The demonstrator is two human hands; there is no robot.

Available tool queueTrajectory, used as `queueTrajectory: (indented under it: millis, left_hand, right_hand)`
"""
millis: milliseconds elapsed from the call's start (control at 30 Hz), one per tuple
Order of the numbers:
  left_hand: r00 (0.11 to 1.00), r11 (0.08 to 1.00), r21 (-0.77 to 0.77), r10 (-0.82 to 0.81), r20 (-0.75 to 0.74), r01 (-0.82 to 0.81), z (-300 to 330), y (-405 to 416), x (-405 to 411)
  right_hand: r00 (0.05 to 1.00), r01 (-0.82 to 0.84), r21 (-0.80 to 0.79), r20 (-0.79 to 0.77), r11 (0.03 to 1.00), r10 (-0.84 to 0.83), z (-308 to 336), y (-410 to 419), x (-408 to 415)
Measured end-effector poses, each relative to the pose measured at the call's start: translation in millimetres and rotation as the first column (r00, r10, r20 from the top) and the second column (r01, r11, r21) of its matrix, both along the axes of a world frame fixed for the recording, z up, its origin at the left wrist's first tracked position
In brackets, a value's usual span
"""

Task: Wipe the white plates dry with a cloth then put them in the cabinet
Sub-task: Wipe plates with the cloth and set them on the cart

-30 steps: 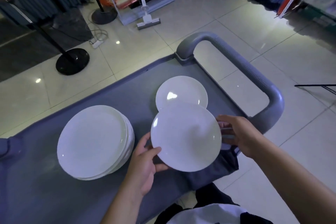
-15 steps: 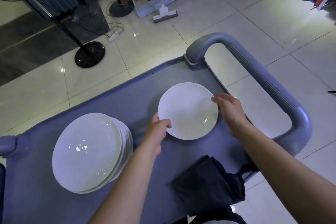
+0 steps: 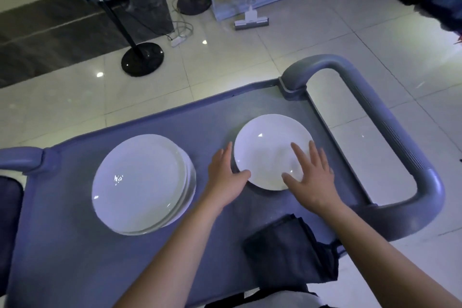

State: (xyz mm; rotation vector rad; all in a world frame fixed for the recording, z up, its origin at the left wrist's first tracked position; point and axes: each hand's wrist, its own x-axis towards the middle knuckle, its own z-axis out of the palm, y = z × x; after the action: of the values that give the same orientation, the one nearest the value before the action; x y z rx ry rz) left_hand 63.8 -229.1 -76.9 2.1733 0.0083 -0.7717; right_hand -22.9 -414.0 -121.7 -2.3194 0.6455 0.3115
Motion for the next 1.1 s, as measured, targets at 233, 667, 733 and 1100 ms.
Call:
queueTrajectory:
  millis: [233, 667, 733, 1100]
  left_hand:
    - [0.829, 0.980, -0.158, 0.189, 0.527, -0.123, 50, 139, -48]
    - [0.793, 0.721, -0.437, 0.609, 0.030, -0.537, -7, 258, -29]
    - [0.775, 0.668, -0.492, 0.631, -0.021, -0.558, -11, 260, -25]
    - [0.810, 0.602, -0.674, 0.586, 0.009, -0.428, 10, 286, 14]
  right_hand:
    - [0.991, -0.096, 0.334, 0.124, 0.938, 0.057, 62, 81, 1]
    - [0.982, 0.173, 0.471, -0.011, 0.865, -0.191, 84, 202, 87]
    - [0.970, 0.221, 0.471, -0.017, 0.854, -0.242, 81, 205, 92]
    - [0.920, 0.349, 0.599, -0.071, 0.721, -0.386, 91, 229, 114]
